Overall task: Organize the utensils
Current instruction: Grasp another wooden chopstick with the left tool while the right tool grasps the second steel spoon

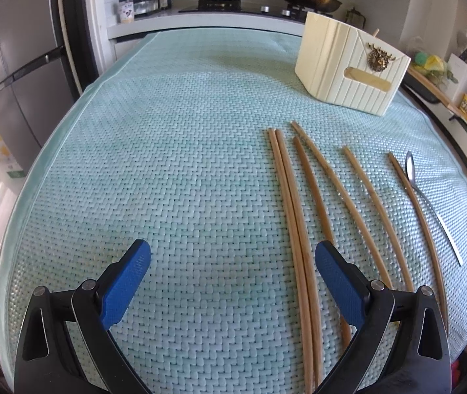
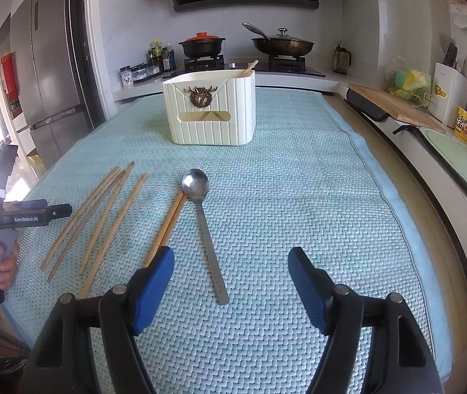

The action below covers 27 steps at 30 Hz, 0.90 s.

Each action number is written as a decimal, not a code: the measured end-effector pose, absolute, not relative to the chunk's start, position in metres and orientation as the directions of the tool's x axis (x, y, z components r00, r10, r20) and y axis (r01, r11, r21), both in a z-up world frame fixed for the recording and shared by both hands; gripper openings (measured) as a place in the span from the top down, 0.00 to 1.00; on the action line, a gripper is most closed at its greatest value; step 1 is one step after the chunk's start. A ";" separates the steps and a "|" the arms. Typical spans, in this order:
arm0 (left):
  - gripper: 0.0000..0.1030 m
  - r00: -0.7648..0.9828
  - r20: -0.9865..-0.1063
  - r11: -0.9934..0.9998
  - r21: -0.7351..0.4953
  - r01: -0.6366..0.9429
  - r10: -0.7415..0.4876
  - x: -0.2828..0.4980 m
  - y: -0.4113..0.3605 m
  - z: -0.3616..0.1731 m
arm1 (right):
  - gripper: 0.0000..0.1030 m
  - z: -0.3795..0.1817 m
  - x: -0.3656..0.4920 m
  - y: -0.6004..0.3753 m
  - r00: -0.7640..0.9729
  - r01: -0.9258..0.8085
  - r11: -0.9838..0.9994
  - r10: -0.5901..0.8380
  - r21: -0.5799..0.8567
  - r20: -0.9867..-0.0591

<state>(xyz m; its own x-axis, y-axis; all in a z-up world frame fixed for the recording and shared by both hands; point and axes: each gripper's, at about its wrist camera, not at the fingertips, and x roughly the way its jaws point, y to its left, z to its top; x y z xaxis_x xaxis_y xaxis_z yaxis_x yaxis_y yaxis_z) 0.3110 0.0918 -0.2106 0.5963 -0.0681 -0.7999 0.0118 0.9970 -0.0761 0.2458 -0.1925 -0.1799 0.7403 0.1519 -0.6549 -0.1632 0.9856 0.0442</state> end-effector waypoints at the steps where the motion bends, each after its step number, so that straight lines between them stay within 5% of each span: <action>1: 0.02 0.594 -0.802 0.997 -0.073 0.011 -0.065 0.312 0.092 -0.212 | 0.29 -0.180 0.246 -0.192 0.740 -0.163 0.986 0.152 0.045 -0.655; 27: 0.01 0.575 -0.816 0.998 -0.068 0.017 -0.065 0.343 0.095 -0.217 | 0.29 -0.217 0.276 -0.182 0.635 -0.225 0.974 0.145 -0.002 -0.759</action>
<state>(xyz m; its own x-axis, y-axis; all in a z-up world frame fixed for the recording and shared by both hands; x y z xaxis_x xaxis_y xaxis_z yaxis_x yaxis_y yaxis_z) 0.3430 0.0950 -0.2165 0.5750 -0.0653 -0.8155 0.0170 0.9976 -0.0678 0.2755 -0.1824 -0.2168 0.6350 0.1452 -0.7587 -0.2248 0.9744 -0.0016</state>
